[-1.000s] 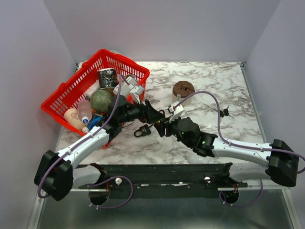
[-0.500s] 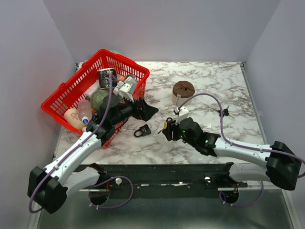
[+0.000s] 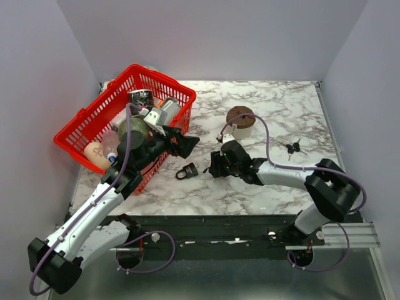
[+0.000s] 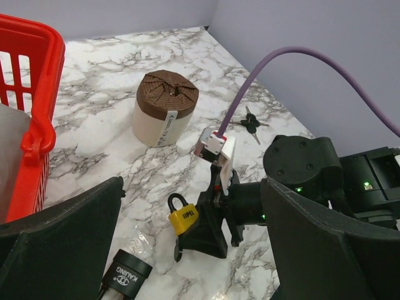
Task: Unlock with the key
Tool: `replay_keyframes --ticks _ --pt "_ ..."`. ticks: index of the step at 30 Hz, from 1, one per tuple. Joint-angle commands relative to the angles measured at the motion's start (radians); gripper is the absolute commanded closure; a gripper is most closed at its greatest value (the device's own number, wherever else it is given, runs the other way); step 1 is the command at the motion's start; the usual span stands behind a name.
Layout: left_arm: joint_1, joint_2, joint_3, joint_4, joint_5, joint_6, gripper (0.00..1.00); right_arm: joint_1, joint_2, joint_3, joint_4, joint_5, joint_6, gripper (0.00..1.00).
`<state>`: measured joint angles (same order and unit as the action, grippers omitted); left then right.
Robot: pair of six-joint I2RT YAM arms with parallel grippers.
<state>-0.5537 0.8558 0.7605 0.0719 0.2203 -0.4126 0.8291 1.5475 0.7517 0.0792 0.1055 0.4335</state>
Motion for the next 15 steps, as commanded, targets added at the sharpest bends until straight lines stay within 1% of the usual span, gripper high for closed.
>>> replay_keyframes --ticks 1,7,9,10,11,13,14,15 --pt "0.0 -0.001 -0.004 -0.012 -0.022 0.015 0.01 -0.004 0.072 0.074 -0.001 -0.018 0.004 0.99" --pt "0.0 -0.003 0.0 -0.021 -0.027 0.014 0.01 -0.004 0.163 0.146 -0.076 0.025 0.007 0.99" --pt "0.001 -0.004 0.0 -0.02 -0.029 0.012 0.01 -0.005 0.178 0.161 -0.134 0.033 0.008 0.99" --pt "0.0 -0.006 0.0 -0.023 -0.029 0.012 0.01 -0.005 0.187 0.172 -0.147 0.033 0.008 0.97" --pt "0.0 -0.008 0.0 -0.023 -0.027 0.012 0.01 -0.007 0.194 0.176 -0.165 0.031 0.008 0.9" --pt "0.001 -0.008 0.0 -0.021 -0.026 0.012 0.01 -0.007 0.2 0.181 -0.182 0.036 0.01 0.82" --pt "0.0 -0.009 0.0 -0.021 -0.025 0.011 0.01 -0.005 0.201 0.182 -0.191 0.037 0.013 0.76" --pt "0.0 -0.008 0.0 -0.021 -0.025 0.009 0.01 -0.007 0.2 0.181 -0.197 0.043 0.013 0.72"
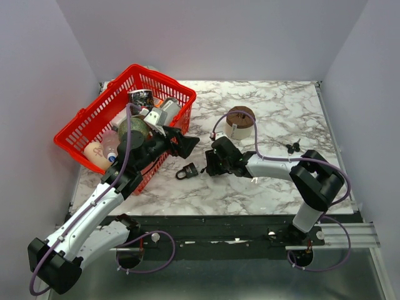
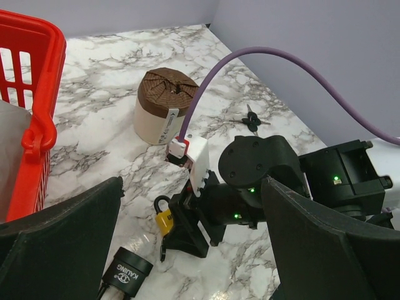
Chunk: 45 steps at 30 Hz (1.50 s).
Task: Unlock with the key
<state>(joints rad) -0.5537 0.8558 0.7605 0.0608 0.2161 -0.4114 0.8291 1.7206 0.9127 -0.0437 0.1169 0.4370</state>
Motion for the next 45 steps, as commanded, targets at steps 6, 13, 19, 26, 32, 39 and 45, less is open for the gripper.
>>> replay_keyframes --ticks 6,13,19,26,32,39,45 --pt "0.0 -0.003 0.005 -0.019 -0.021 0.005 0.01 -0.005 0.013 0.017 -0.107 0.061 0.017 0.44" --pt "0.0 -0.012 0.007 -0.021 -0.021 0.005 0.01 -0.007 0.007 0.028 -0.137 0.073 0.014 0.22" --pt "0.001 -0.024 0.007 -0.022 -0.024 0.006 0.01 -0.007 -0.065 0.017 -0.188 0.09 0.029 0.11" --pt "-0.002 0.002 0.058 -0.047 -0.07 0.077 0.01 -0.05 -0.246 -0.009 -0.339 0.121 0.029 0.15" --pt "0.0 0.101 0.216 -0.124 -0.044 0.048 0.01 -0.184 -0.308 -0.011 -0.484 0.099 -0.032 0.2" --pt "0.026 0.108 0.217 -0.065 -0.086 0.022 0.01 -0.298 -0.36 -0.032 -0.57 0.059 -0.135 0.29" --pt "0.037 0.14 0.191 -0.121 -0.138 0.056 0.01 -0.335 -0.251 0.066 -0.648 0.07 -0.224 0.33"
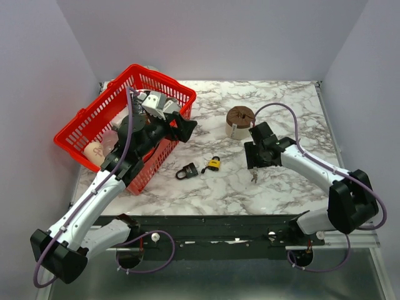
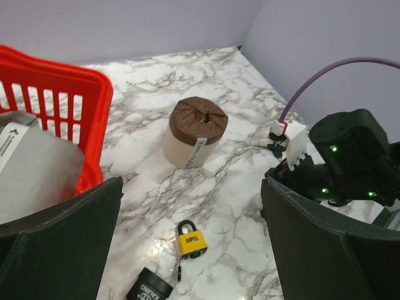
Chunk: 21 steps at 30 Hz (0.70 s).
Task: Unlock with the key
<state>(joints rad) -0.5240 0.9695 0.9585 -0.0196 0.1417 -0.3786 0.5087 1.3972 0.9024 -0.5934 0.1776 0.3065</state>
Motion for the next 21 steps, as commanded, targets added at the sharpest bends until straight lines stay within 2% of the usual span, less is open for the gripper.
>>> replay_keyframes --ticks 1,9,13,21 --pt "0.007 0.029 -0.006 -0.042 -0.057 0.017 0.01 -0.021 0.089 0.088 -0.112 0.016 -0.108 0.35" --pt "0.007 0.04 -0.021 -0.025 0.001 -0.014 0.01 -0.044 0.146 0.118 -0.151 -0.044 -0.21 0.42" --pt "0.007 0.034 -0.02 -0.029 -0.005 -0.006 0.01 -0.045 0.213 0.138 -0.166 -0.081 -0.237 0.48" --pt "0.007 0.014 -0.018 -0.042 -0.045 0.02 0.01 -0.045 0.281 0.164 -0.178 -0.139 -0.271 0.53"
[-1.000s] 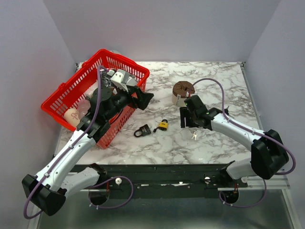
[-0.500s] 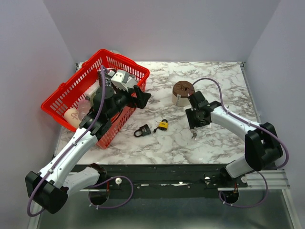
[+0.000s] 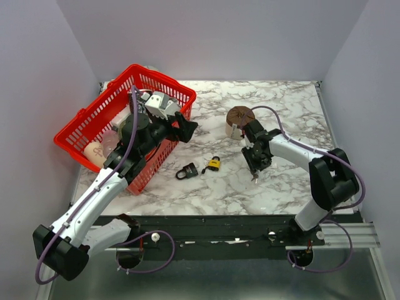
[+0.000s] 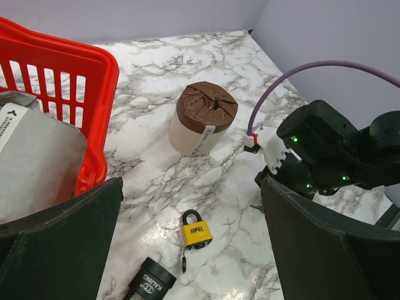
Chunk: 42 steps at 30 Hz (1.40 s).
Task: Unlock with the key
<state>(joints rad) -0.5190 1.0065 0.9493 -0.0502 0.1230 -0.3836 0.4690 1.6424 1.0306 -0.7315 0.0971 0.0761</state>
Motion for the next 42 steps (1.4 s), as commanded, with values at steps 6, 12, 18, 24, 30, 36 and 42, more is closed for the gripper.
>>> replay_keyframes --ticks 6,12,18,24,30,36,42 --pt "0.004 -0.023 -0.007 -0.011 -0.026 0.026 0.01 -0.006 0.073 0.051 -0.054 -0.091 -0.048 0.63" --pt "0.004 -0.034 -0.018 0.018 0.03 0.029 0.01 -0.006 0.025 0.033 -0.034 -0.172 -0.044 0.99" --pt "0.002 -0.02 -0.034 0.095 0.194 0.034 0.01 -0.006 -0.136 0.02 0.012 -0.353 -0.042 0.99" --pt "0.002 0.015 -0.047 0.19 0.421 -0.006 0.01 -0.006 -0.289 0.046 0.04 -0.534 -0.006 0.99" --pt "-0.015 0.038 -0.063 0.289 0.585 -0.024 0.01 -0.006 -0.381 0.106 0.076 -0.724 0.085 0.99" --pt "-0.056 0.082 -0.043 0.263 0.675 0.011 0.02 -0.004 -0.458 0.138 0.132 -0.847 0.184 0.99" --pt "-0.13 0.112 -0.018 0.165 0.65 0.104 0.1 -0.006 -0.513 0.151 0.187 -0.907 0.263 0.99"
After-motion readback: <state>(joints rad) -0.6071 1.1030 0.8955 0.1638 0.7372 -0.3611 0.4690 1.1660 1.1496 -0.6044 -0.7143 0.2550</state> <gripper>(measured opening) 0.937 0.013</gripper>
